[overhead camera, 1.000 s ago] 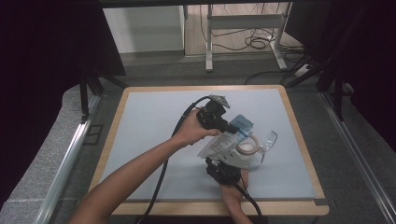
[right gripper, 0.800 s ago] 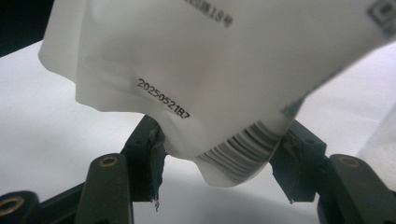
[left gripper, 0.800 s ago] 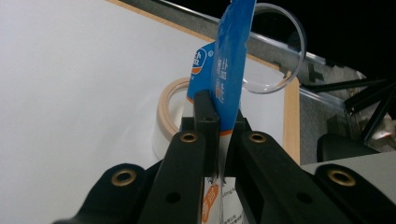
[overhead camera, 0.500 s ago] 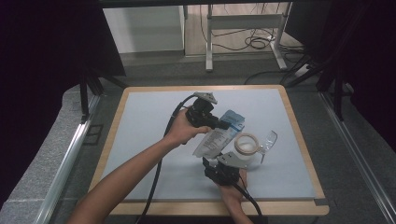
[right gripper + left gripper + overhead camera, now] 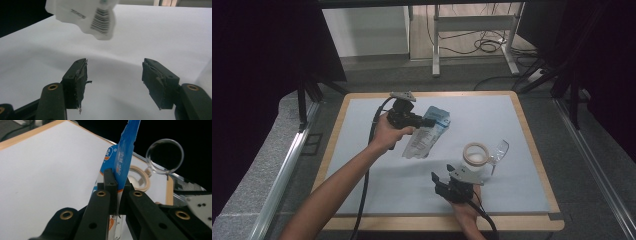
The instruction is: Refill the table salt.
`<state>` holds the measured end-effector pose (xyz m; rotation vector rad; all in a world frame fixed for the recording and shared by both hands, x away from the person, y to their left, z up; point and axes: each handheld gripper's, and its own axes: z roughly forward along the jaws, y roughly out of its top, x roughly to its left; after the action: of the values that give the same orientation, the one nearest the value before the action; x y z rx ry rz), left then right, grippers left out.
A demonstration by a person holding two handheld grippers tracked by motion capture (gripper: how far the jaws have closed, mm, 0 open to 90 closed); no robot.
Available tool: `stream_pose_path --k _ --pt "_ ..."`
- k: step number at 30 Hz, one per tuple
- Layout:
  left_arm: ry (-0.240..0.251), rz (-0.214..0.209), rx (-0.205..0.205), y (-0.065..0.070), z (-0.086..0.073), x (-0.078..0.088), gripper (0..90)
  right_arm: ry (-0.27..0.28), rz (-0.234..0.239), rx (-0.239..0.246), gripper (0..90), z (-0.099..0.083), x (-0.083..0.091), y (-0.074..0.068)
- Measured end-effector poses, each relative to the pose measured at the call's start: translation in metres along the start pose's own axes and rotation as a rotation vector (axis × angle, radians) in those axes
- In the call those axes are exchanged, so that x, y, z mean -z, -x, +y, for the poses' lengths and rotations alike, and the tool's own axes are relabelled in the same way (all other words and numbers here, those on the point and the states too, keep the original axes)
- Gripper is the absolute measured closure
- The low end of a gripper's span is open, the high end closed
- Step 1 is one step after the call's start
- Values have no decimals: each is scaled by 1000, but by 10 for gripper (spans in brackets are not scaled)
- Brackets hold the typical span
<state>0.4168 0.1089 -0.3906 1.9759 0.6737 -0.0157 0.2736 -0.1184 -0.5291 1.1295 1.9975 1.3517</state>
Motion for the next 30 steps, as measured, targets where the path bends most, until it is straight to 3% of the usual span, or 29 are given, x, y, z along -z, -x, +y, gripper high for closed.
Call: stream_pose_path --k 9,18,25,30 --pt "55 100 23 -24 -21 17 900 6 -13 -14 377 0 5 7" --pt "149 202 86 -58 -43 33 900 1 -11 -14 377 -2 4 7" --pt "203 280 127 -78 -75 49 900 6 -2 -6 377 -1 6 4" --pt "211 356 88 -76 -92 65 900 5 -3 -3 377 -2 7 5"
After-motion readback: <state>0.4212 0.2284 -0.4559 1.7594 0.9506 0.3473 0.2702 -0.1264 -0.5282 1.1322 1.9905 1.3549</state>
